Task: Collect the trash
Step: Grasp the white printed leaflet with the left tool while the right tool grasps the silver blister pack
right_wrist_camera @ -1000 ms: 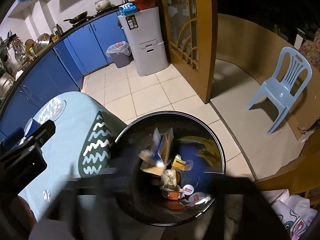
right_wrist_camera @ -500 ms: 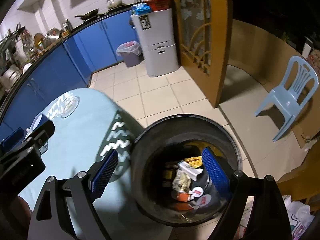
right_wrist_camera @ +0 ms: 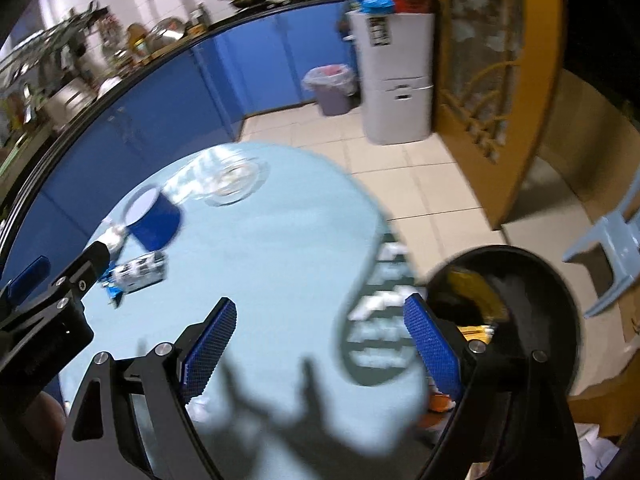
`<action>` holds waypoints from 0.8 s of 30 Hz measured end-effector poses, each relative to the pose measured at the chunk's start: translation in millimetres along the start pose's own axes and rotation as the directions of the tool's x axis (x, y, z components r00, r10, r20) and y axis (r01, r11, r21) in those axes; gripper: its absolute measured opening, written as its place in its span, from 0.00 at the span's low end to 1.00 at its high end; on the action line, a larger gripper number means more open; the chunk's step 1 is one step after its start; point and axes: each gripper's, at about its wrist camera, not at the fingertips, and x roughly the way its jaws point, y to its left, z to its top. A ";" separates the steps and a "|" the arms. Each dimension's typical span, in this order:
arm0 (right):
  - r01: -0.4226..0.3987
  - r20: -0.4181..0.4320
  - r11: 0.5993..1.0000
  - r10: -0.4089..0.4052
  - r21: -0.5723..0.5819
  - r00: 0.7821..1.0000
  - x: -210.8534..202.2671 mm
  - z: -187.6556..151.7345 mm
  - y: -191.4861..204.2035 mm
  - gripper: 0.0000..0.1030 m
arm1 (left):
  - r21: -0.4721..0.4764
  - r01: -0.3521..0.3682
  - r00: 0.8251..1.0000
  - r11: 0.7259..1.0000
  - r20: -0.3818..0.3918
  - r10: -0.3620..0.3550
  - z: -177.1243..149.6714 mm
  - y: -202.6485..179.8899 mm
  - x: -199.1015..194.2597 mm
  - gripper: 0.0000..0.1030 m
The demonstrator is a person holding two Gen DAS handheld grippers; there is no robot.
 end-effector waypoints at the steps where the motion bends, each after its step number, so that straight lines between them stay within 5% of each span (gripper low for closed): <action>1: -0.016 -0.010 1.000 0.016 -0.017 1.000 6.4 1.6 14.3 0.81 | -0.019 -0.027 1.000 0.999 -0.004 0.027 -1.8 18.7 4.5 0.94; 7: -0.081 -0.046 0.991 0.076 -0.104 0.996 35.3 7.2 84.1 0.81 | -0.095 -0.145 0.989 0.985 -0.033 0.142 -15.5 94.7 26.3 0.94; 13: -0.109 -0.075 0.979 0.097 -0.171 0.992 62.0 8.3 147.8 0.81 | -0.241 -0.233 0.970 0.942 -0.120 0.210 -29.4 177.3 59.0 0.94; 24: -0.112 -0.116 0.968 0.088 -0.223 0.989 93.6 11.3 194.4 0.81 | -0.396 -0.181 0.973 0.900 -0.206 0.105 -47.3 246.3 106.8 0.93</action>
